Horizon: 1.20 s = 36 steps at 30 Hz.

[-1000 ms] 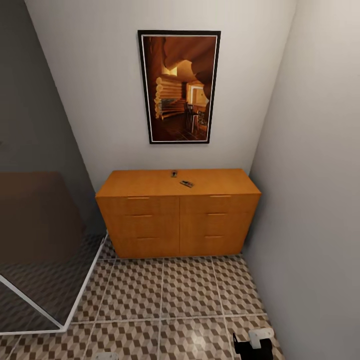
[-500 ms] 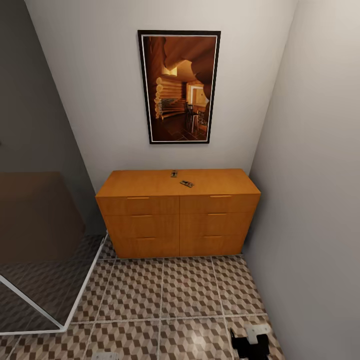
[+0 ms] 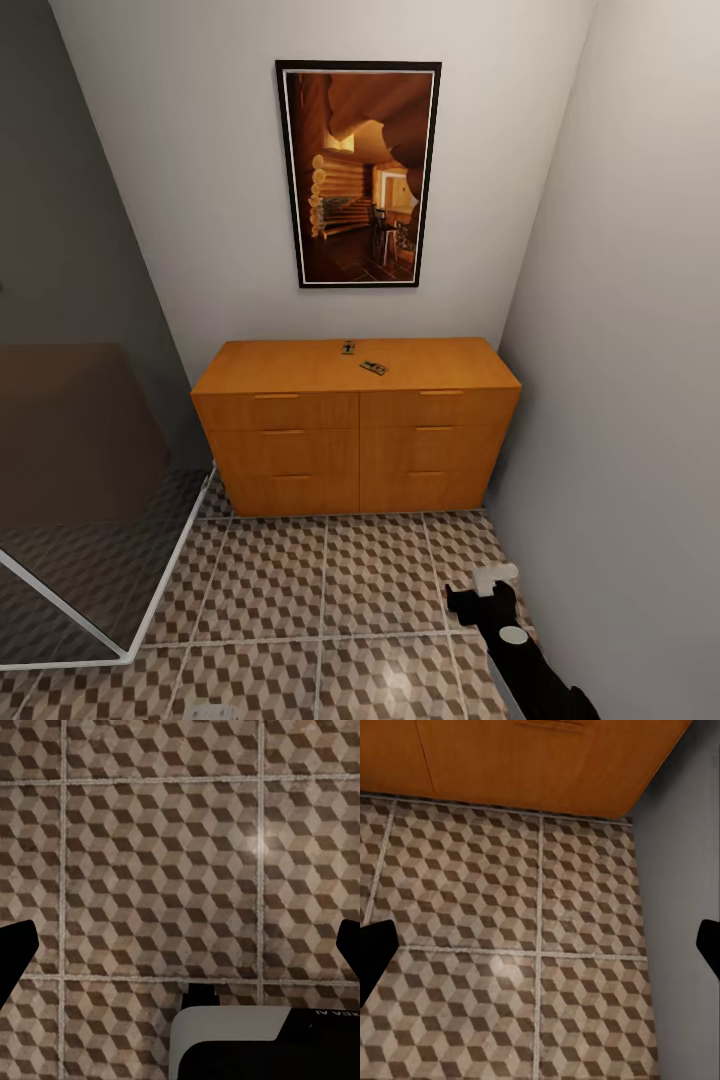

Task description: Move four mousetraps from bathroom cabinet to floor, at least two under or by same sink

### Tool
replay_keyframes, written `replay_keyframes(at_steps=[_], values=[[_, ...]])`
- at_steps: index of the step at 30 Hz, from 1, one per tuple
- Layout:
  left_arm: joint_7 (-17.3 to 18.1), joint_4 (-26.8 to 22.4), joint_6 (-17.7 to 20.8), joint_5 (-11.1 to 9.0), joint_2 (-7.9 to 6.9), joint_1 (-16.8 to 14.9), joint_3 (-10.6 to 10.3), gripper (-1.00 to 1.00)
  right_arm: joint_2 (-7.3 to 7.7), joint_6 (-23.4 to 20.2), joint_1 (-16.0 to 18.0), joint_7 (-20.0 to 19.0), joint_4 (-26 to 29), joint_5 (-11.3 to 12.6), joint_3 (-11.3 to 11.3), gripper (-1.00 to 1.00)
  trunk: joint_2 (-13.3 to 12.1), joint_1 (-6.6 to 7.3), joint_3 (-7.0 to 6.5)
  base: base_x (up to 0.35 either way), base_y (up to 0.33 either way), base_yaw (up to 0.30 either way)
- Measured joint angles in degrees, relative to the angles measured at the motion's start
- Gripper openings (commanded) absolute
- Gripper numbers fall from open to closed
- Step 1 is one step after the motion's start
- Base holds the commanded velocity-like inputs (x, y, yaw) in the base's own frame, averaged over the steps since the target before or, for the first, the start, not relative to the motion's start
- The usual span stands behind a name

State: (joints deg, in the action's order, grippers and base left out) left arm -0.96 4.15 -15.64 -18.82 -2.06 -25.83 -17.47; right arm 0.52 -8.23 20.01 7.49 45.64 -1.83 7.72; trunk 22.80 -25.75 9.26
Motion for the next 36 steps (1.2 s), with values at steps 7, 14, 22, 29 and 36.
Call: replay_keyframes(at_steps=[7, 14, 22, 29, 36], values=[[0.0, 0.0, 0.0, 0.0, 0.0, 0.0, 0.0, 1.0, -0.04, -1.6, 0.0, 0.0, 2.1, 0.1, 0.1, 1.0, 0.0, 0.0, 0.0, 0.0, 0.0, 0.0], [0.0, 0.0, 0.0, 0.0, 0.0, 0.0, 0.0, 1.0, -0.04, -1.5, 0.0, -0.1, 2.3, 0.1, 0.0, 1.0, 0.0, 0.0, 0.0, 0.0, 0.0, 0.0], [0.0, 0.0, 0.0, 0.0, 0.0, 0.0, 0.0, 1.0, -0.04, -0.4, 0.0, -0.1, 2.2, 0.2, 0.0, 1.0, 0.0, 0.0, 0.0, 0.0, 0.0, 0.0], [0.0, 0.0, 0.0, 0.0, 0.0, 0.0, 0.0, 1.0, -0.04, -0.2, 0.0, -0.1, 2.2, 0.2, 0.0, 1.0, 0.0, 0.0, 0.0, 0.0, 0.0, 0.0], [0.0, 0.0, 0.0, 0.0, 0.0, 0.0, 0.0, 1.0, -0.04, -0.1, 0.0, -0.1, 2.2, 0.1, 0.1, 1.0, 0.0, 0.0, 0.0, 0.0, 0.0, 0.0]])
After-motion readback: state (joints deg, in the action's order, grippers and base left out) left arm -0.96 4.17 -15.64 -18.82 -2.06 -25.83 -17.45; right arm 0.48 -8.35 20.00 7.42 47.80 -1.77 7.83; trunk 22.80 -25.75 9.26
